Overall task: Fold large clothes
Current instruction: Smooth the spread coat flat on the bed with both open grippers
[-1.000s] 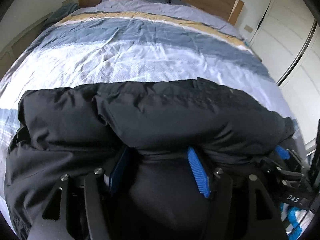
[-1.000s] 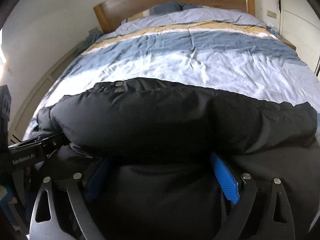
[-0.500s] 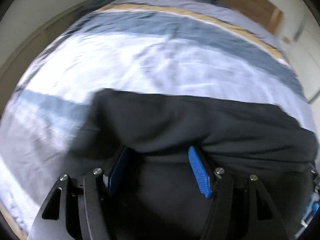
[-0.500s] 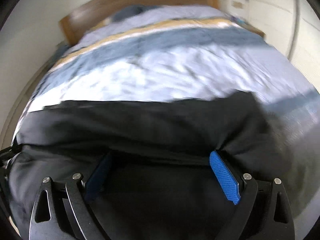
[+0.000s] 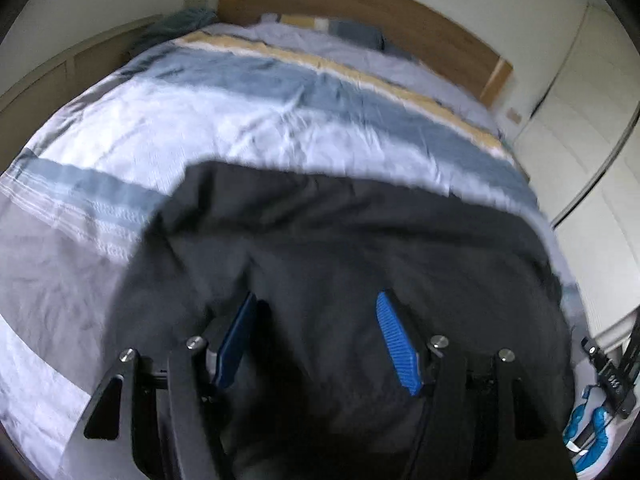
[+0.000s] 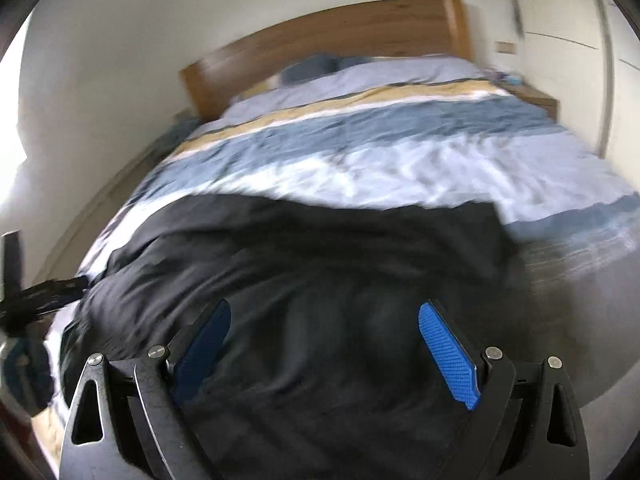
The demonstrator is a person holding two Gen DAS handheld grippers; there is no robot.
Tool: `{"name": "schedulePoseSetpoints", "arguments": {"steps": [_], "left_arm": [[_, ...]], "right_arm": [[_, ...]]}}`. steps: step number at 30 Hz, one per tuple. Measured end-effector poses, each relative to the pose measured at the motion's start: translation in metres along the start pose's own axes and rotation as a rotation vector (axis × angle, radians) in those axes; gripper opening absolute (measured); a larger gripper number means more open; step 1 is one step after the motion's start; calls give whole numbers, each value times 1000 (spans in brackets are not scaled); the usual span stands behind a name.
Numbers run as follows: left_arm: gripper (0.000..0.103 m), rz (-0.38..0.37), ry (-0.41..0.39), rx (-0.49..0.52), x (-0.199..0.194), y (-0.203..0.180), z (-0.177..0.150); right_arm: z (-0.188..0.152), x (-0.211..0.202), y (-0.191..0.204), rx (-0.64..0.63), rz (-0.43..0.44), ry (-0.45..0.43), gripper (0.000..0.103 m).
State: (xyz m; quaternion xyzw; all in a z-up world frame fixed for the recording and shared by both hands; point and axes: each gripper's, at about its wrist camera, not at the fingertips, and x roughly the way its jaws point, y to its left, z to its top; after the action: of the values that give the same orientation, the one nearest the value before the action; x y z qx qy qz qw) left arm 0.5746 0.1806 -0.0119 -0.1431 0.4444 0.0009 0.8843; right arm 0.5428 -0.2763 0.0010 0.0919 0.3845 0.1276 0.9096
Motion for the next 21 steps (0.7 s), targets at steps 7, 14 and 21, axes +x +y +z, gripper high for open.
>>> {"name": "schedulePoseSetpoints", "arguments": {"steps": [7,14,21], "left_arm": [[62,61,-30,9,2,12,-32],[61,78,-128,54,-33,4,-55],[61,52,-183,77,-45,-6,-78]], "right_arm": [[-31,27,-21,34,-63,57,94],[-29,0,-27,44,-144,24,94],[-50,-27,32,-74,4,-33,95]]}}
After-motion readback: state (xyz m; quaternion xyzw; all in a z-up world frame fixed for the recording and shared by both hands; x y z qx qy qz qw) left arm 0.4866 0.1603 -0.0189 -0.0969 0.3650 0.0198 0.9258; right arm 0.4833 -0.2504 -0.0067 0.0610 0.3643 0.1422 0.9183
